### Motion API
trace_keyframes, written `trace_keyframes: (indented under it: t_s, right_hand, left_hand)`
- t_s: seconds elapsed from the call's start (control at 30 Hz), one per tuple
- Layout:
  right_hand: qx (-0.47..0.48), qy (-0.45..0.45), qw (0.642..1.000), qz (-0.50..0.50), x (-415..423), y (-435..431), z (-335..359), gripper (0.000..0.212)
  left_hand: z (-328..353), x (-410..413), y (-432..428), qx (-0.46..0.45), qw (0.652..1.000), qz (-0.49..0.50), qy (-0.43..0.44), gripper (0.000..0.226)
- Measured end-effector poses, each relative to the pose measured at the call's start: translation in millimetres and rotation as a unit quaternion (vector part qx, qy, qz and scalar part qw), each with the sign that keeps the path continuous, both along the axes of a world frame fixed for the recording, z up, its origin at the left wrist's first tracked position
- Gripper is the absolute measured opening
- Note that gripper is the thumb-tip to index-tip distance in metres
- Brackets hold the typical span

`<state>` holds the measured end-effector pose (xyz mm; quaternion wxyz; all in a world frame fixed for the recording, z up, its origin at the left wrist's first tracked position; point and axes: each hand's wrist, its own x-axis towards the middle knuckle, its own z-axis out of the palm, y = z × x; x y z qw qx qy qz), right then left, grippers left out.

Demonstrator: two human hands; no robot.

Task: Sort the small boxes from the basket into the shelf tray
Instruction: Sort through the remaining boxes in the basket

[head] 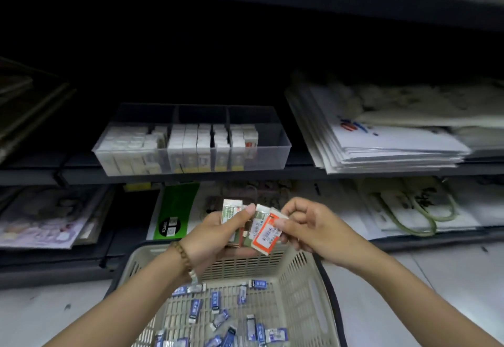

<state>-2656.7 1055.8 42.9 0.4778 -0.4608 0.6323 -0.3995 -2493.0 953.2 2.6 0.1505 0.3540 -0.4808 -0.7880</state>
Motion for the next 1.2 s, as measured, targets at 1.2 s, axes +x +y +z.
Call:
trace_keyframes:
  t_s: [1.2]
  right_hand:
    - [-0.086,0.365,0.925,0.053,-40.0,-144.6,56.4,0.03]
  left_hand:
    - [60.8,-14.5,-77.5,-0.061,0.994,0.073,0.049,0.017]
